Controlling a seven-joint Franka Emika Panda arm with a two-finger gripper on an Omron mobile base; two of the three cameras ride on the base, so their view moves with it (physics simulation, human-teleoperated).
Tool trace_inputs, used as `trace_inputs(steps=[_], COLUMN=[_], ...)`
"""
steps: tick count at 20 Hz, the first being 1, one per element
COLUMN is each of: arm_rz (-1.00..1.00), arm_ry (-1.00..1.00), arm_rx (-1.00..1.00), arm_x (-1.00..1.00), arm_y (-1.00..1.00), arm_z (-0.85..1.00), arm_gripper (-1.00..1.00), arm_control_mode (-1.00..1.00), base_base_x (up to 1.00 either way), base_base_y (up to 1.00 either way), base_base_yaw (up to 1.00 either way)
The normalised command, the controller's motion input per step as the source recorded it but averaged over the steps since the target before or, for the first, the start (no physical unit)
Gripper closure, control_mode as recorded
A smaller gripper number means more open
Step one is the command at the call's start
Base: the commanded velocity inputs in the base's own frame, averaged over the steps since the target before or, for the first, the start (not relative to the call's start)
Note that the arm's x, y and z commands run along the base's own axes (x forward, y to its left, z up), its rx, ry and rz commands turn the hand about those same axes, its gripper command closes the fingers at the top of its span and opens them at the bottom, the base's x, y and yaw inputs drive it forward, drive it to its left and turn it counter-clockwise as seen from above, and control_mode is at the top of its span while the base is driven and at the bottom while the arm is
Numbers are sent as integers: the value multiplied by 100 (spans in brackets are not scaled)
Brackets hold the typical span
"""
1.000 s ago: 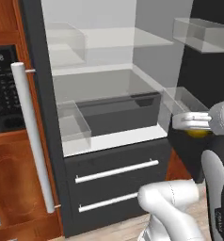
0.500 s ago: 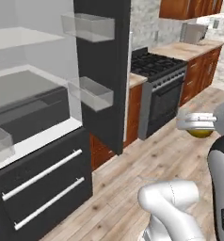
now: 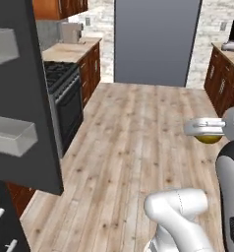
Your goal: Grab the lime and lemon from the fridge, place them in the blender, close the lid, and turn on the blender to create a marinade.
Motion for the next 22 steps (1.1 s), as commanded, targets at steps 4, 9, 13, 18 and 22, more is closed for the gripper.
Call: trace_inputs(steps=[4,9,13,18,22], arm_rz=[0,0,0,0,0], arm_ry=[0,0,0,0,0], arm_rx=[0,0,0,0,0], arm_x=[0,0,0,0,0], arm_y=[0,0,0,0,0], arm_z=[0,0,0,0,0], arm_gripper=[100,100,100,100,100], arm_control_mode=[100,100,100,100,100], base_base_x=[47,72,93,100,100], base_base_y=[-24,-5,0,14,46], base_base_yaw=[-76,-68,-60,-56,-55])
